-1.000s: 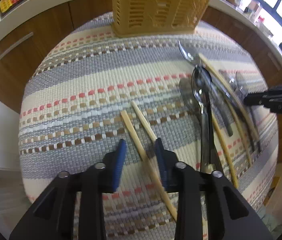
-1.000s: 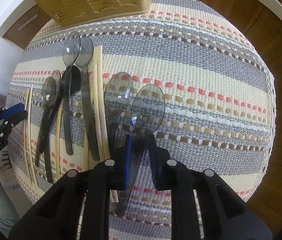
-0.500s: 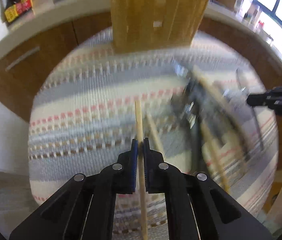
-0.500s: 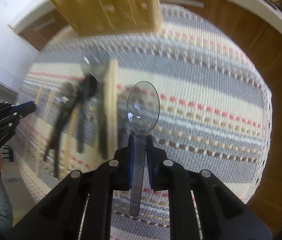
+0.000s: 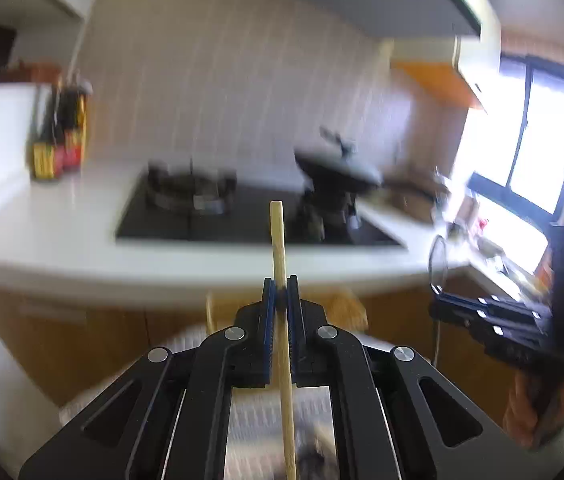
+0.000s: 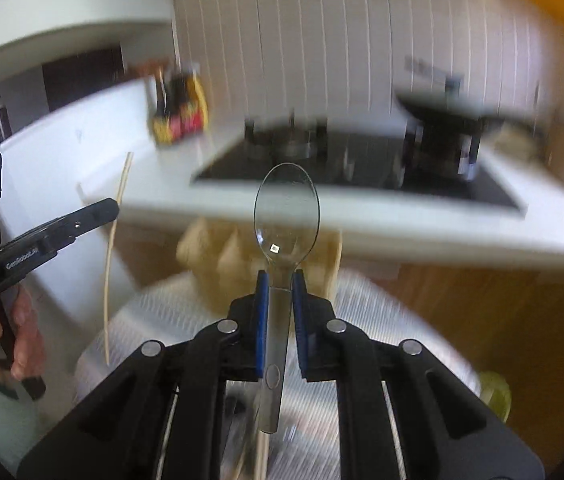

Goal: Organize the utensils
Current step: 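Lift chopstick and clear spoon and drop both into the tan caddy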

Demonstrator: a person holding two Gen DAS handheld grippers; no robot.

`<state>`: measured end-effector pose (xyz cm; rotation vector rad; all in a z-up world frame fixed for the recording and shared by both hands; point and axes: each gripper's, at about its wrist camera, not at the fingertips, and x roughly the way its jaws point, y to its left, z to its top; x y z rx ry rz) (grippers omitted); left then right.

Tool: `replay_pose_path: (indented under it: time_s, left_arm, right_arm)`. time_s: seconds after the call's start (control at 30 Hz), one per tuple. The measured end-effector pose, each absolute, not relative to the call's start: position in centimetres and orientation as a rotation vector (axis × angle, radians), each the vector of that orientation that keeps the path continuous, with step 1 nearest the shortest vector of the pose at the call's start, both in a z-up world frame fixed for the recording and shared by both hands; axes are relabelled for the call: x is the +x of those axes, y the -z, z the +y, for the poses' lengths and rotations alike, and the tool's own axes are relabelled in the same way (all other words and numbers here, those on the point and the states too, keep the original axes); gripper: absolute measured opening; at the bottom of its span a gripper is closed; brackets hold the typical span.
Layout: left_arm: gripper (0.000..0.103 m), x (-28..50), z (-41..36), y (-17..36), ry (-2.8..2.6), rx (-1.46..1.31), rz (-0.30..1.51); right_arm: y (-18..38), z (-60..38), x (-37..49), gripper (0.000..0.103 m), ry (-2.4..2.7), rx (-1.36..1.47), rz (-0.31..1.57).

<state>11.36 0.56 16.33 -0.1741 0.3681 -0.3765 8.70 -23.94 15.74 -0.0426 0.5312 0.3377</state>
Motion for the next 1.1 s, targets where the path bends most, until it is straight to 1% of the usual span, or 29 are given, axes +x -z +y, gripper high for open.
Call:
replay_pose_path:
  time_s: [0.13,0.17,0.3,0.57,0.83,0.87,0.9,0.93,1.0,1.03,1.07,1.1]
  left_arm:
    - [0.004,12.8,-1.1,-17.4,0.313,-0.152,0.198]
    - [0.004,13.2,-1.2,-17.9,0.291,-0.144,0.169]
    - [0.004,14.9,-2.5,-17.0,0.206,-0.122,0.08]
    - [0.004,18.8,-2.7,-14.6,0.141,-0.123,0.072]
    - [0.005,19.6,-1.4,-12.2,0.158,-0.111,0.113]
    - [0.005,19.5,-1.3,-12.0,0.165,-0.114,0.118]
    - [0.01,19.3,-1.2,-11.9,0.173,-0.117,0.125]
    - [0.013,19.2,-1.1,-11.8,0.176,-0.12,0.131]
    - [0.026,18.6,-0.6,-11.7,0.192,-0.136,0.147]
    - [0.029,18.2,-0.4,-11.8,0.203,-0.142,0.159]
    - [0.036,17.7,-0.1,-11.9,0.218,-0.149,0.171]
    - [0.04,17.0,0.2,-12.0,0.23,-0.156,0.178]
  right_arm:
    - [-16.8,-23.3,11.5,0.01,-0.29,-0.031,0.37]
    - [-16.5,-23.1,12.3,0.01,-0.279,-0.022,0.353]
    - [-15.0,-23.6,15.6,0.01,-0.22,0.031,0.305]
    - [-10.6,-23.1,19.9,0.01,-0.183,0.01,0.342]
    - [-8.3,-23.1,19.3,0.011,-0.208,0.026,0.377]
    - [-8.2,-23.2,19.3,0.011,-0.22,0.028,0.386]
    - [-8.2,-23.2,19.0,0.011,-0.233,0.027,0.398]
    - [-8.1,-23.3,18.6,0.013,-0.238,0.03,0.404]
    - [-8.3,-23.6,17.8,0.022,-0.256,0.041,0.415]
    - [-8.3,-23.8,17.4,0.034,-0.267,0.048,0.424]
    - [-8.4,-24.1,16.7,0.049,-0.277,0.061,0.427]
    - [-8.6,-24.4,16.1,0.051,-0.277,0.07,0.422]
